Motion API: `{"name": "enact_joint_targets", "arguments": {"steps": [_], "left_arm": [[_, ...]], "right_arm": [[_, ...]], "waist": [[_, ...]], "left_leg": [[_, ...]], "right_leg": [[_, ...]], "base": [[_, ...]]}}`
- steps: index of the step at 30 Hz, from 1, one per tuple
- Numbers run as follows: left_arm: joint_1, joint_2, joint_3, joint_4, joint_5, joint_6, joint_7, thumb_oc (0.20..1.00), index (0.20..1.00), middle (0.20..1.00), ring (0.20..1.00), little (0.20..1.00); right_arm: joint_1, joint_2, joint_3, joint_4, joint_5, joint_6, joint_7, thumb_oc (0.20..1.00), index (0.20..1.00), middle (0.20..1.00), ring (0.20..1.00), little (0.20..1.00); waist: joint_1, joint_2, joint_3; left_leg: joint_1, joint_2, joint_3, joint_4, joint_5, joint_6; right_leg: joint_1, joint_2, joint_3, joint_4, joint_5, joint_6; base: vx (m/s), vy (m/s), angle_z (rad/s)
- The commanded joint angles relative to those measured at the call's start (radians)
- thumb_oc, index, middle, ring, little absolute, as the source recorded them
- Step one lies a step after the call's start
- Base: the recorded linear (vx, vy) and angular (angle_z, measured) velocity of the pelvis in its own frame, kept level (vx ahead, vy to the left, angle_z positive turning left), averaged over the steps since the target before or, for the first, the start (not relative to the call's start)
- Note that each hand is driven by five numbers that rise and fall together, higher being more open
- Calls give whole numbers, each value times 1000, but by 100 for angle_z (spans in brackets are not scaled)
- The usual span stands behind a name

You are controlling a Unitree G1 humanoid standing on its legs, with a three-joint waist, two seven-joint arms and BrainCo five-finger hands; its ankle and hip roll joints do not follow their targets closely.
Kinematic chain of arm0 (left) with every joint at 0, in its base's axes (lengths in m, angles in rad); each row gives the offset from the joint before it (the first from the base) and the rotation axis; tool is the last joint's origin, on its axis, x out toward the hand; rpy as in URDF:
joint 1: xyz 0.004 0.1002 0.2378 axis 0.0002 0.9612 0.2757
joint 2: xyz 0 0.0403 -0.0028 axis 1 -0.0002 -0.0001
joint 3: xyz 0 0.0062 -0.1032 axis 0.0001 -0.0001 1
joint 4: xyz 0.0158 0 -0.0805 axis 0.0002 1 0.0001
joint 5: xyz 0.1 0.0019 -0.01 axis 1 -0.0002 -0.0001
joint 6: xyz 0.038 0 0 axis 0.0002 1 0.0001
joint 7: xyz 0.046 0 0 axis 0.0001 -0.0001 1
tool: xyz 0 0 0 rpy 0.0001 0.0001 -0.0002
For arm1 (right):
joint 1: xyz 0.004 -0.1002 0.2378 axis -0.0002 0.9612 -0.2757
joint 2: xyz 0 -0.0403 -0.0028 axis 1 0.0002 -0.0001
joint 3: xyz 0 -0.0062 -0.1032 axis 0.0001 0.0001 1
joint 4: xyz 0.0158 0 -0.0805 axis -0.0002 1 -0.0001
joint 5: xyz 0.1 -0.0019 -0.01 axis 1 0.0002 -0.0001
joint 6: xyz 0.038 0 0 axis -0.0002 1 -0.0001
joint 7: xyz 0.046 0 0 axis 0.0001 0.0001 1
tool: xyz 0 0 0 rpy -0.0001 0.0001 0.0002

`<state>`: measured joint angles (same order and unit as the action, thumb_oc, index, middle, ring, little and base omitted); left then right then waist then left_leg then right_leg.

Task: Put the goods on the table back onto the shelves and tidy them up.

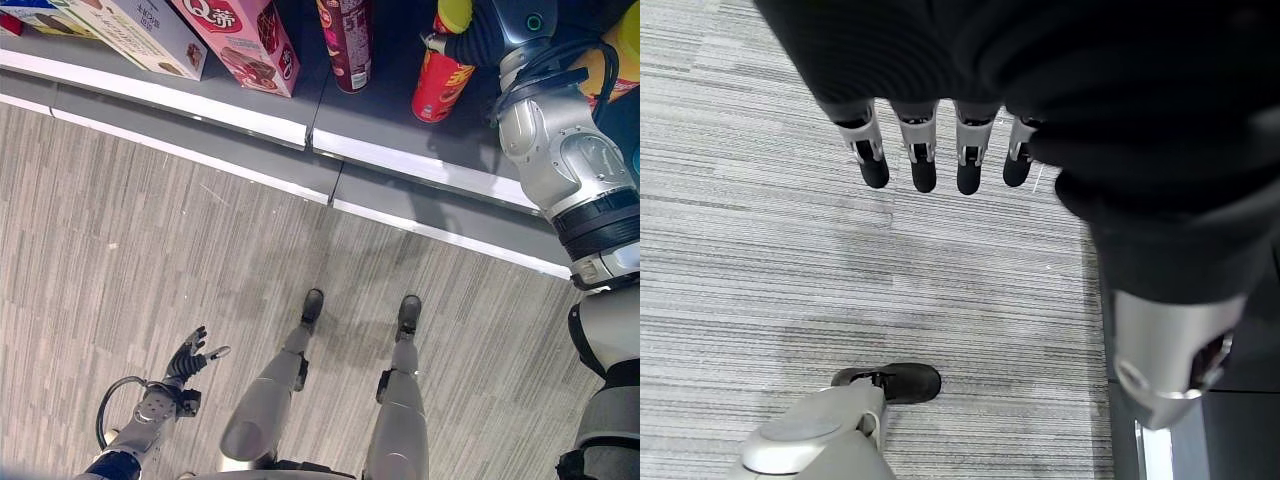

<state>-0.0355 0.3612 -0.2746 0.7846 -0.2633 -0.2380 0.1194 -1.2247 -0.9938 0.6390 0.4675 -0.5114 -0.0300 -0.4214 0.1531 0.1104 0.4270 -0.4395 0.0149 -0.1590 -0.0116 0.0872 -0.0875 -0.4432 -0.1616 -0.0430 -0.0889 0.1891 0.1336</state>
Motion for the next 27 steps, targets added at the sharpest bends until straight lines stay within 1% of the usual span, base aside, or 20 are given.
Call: {"name": "enact_joint_targets", "arguments": {"steps": [1,8,9,10,11,24,27], "left_arm": [[-21,28,-20,13,-30,-22,25,1000,1000,1000,1000,1000],[-24,21,-22,24,-27,-19,29,1000,1000,1000,1000,1000],[-24,21,-24,24,-29,-18,29,1000,1000,1000,1000,1000],[-25,20,-24,24,-30,-17,30,1000,1000,1000,1000,1000],[-25,20,-24,25,-28,-18,29,1000,1000,1000,1000,1000],[-29,17,-26,37,-15,-15,31,1000,1000,1000,1000,1000],[-28,17,-27,34,1,-9,34,1000,1000,1000,1000,1000]], "right_arm": [[-127,-23,36,46,-21,4,-41,200,200,200,200,200],[-118,-12,37,43,-19,1,-41,200,200,200,200,200],[-116,-9,35,44,-18,1,-40,529,529,529,529,529],[-115,-6,35,43,-17,1,-40,925,925,925,925,925],[-113,-5,33,37,-19,0,-40,1000,1000,1000,1000,1000],[-98,-12,15,14,-21,-1,-55,1000,1000,1000,1000,1000],[-70,-23,-27,-55,-30,0,-77,1000,1000,1000,1000,1000]], "waist": [[12,-15,-4],[13,-15,-8],[13,-15,-9],[14,-15,-10],[13,-15,-11],[13,-19,-23],[6,-25,-38]], "left_leg": [[-17,-31,-12,-29,-26,-17],[-15,-29,-14,-32,-25,-17],[-14,-29,-14,-32,-25,-18],[-14,-29,-14,-32,-25,-17],[-14,-29,-14,-32,-25,-17],[2,-29,-12,-28,-31,-18],[18,-27,-6,-29,-35,-19]], "right_leg": [[89,-18,28,69,-163,48],[90,-16,29,70,-164,47],[91,-16,27,70,-164,47],[92,-16,27,69,-164,47],[92,-16,25,70,-165,47],[109,-18,24,70,-168,50],[124,-16,21,64,-166,52]], "base": [[0,0,0],[0,0,0],[0,0,0],[0,0,0],[0,0,0],[0,0,0],[0,0,0]]}}
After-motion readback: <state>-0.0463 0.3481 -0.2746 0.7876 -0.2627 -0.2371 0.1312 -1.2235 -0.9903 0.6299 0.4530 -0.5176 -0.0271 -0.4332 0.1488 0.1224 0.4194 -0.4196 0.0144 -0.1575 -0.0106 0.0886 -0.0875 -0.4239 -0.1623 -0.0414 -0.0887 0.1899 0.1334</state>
